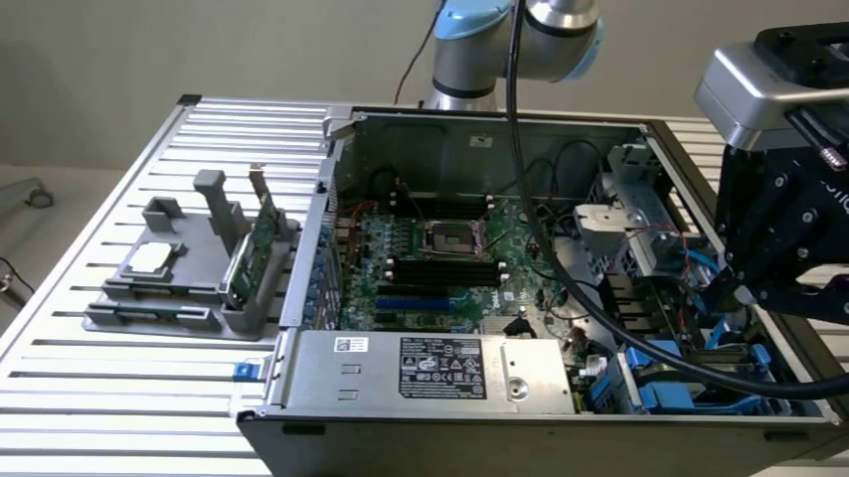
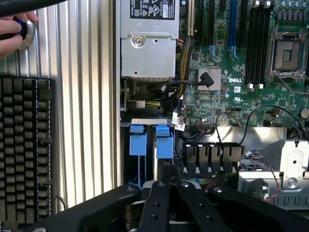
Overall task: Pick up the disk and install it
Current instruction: 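Insert the disk into the insertion slot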
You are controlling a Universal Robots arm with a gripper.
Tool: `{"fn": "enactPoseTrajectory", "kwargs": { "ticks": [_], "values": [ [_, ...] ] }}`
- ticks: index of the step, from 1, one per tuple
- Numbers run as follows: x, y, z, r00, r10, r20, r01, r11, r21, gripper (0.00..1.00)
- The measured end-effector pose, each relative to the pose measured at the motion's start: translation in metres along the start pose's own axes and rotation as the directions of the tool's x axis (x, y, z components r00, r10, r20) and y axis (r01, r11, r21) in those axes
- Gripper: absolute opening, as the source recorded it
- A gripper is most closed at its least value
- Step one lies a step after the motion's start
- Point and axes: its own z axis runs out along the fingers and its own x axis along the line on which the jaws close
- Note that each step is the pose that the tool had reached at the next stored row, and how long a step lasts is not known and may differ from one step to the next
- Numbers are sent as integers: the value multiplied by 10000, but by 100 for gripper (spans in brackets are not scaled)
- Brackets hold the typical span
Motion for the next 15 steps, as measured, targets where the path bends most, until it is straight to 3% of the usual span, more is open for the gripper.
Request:
{"fn": "enactPoseTrajectory", "kwargs": {
  "ticks": [7,15],
  "values": [
    [4,-154,88,10000,1,-5,-1,10000,-24,11],
    [11,-177,234,10000,1,-7,-1,10000,-23,11]
  ]
}}
